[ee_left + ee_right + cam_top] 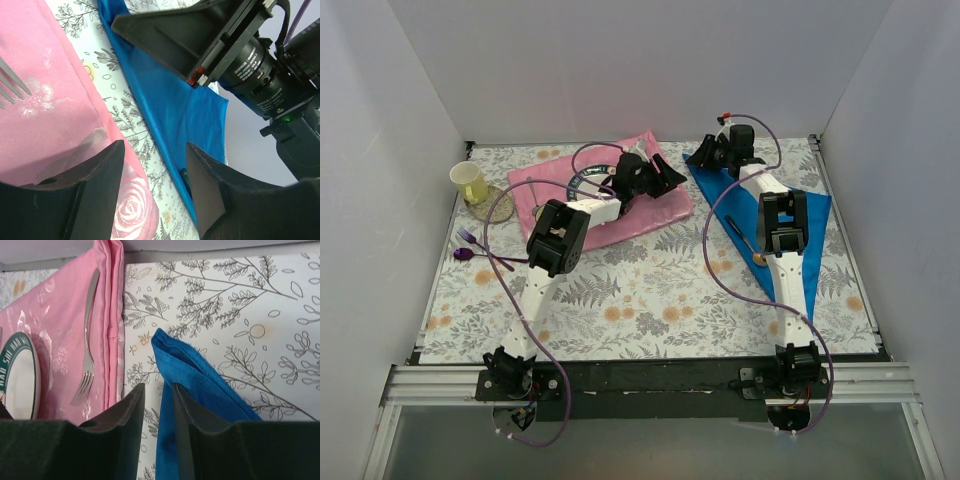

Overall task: Fold the napkin, place the utensils inside, and roll it up
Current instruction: Fold the napkin

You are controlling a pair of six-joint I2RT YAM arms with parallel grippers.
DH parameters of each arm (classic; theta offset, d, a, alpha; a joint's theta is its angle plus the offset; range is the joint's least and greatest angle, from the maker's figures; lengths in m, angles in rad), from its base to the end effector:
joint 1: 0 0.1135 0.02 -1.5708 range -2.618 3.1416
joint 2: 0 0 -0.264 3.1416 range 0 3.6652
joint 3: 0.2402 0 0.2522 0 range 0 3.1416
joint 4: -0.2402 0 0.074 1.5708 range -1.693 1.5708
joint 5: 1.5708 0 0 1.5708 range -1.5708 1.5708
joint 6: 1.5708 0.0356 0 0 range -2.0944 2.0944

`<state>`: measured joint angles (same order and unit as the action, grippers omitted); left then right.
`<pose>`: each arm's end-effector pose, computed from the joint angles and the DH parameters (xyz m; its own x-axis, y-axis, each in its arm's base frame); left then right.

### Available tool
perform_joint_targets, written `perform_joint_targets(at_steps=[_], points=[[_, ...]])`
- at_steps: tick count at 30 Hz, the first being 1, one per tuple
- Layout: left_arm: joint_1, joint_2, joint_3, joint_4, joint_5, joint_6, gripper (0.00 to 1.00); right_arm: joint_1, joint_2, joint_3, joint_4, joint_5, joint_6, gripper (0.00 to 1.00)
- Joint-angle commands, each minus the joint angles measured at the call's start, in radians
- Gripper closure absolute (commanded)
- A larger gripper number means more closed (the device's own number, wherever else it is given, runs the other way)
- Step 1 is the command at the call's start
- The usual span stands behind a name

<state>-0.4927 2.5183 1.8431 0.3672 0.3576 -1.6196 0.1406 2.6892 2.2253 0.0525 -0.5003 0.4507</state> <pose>0.4922 -0.2784 0.1288 -0.7231 -0.6737 0.1525 -0.3027 0.1107 -0.9466 0.5915 0.1010 0.1309 -0.5996 0.3012 -0.7415 -0.3301 0.7510 0.5719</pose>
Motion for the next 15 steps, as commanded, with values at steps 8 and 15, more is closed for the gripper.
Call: perform_joint_targets(at_steps=[8,15], points=[[0.002,-0.167,-0.056,0.016,0.035,-0.006,0.48,0.031,-0.206,-0.009,-0.198,0.143,-0.268,0.61],[0.002,-0.191,-0.079,0.030,0.041,-0.017,0.48,0.062,-0.146,0.045,-0.286,0.236,-0.360,0.55]])
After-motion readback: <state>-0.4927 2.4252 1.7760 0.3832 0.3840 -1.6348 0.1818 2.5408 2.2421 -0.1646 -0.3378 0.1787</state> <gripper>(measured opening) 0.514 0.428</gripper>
